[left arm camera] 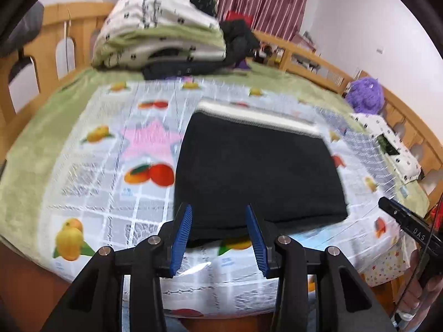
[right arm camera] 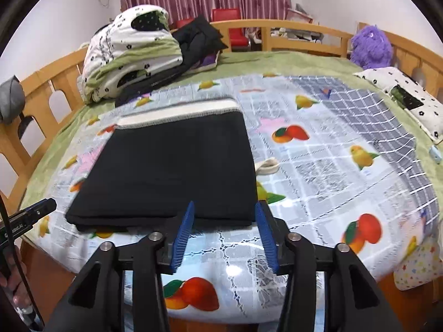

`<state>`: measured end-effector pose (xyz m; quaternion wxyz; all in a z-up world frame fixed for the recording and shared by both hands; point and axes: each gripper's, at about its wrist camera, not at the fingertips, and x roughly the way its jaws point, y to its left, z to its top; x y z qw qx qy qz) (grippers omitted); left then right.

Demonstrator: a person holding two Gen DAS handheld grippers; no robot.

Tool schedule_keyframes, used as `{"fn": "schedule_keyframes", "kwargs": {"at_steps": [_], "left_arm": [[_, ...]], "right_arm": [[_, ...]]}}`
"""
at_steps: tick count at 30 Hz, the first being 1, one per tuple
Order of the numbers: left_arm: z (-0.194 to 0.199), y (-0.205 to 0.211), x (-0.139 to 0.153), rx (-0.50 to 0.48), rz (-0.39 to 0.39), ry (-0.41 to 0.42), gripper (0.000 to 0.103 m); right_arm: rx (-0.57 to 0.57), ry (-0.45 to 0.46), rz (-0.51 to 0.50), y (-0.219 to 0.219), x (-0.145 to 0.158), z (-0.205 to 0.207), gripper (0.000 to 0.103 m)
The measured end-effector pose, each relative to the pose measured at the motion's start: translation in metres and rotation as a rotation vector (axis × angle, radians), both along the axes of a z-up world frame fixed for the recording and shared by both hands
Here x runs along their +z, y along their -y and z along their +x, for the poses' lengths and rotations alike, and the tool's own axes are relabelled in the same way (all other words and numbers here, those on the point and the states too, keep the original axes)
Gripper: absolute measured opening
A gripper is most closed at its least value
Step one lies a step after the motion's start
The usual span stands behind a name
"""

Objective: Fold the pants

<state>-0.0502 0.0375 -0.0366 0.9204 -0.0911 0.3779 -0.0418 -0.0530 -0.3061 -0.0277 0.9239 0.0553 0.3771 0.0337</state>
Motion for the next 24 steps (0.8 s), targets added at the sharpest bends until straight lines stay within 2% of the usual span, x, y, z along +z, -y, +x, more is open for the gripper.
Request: {"fn": "schedule_keyframes", "kwargs": {"at_steps": [2,4,6,8,10,12,15,18,24], "left_arm": [[-0.01,0.008,0.023,0.005,0.018,0.035,0.048],[-0.021,0.017,0.045,0.002,0.041,0.073,0.062],[-0.032,0.025,0.06,0.006,0.057,0.108,0.069],[-0.047,0.034,0.074,0.018,0.084,0.138,0.073],[-0.057,0.039,0.079,0.029,0.105,0.147,0.076],[-0.069,0.043,0.082,0.03,0.119,0.145,0.079],[-0.081,0.049,0.082,0.023,0.142,0.132,0.081],[-0.092,0.049,0.082,0.028,0.135,0.127,0.081],[-0.106,0.058,0.086,0.019,0.15,0.137,0.081]], "right_arm": [[-0.005,0.02,0.016,0.002,0.022,-0.008,0.055],[-0.005,0.047,0.017,0.001,0.041,-0.018,0.057],[-0.018,0.087,0.001,-0.003,0.065,-0.034,0.06],[-0.029,0.118,-0.006,-0.004,0.081,-0.049,0.071],[-0.041,0.154,0.001,-0.004,0.092,-0.067,0.091],[-0.046,0.186,0.0,-0.004,0.099,-0.086,0.097],[-0.038,0.187,-0.024,-0.005,0.1,-0.103,0.101],[-0.054,0.173,-0.069,-0.005,0.095,-0.116,0.101],[-0.055,0.153,-0.058,0.002,0.087,-0.127,0.101]]}}
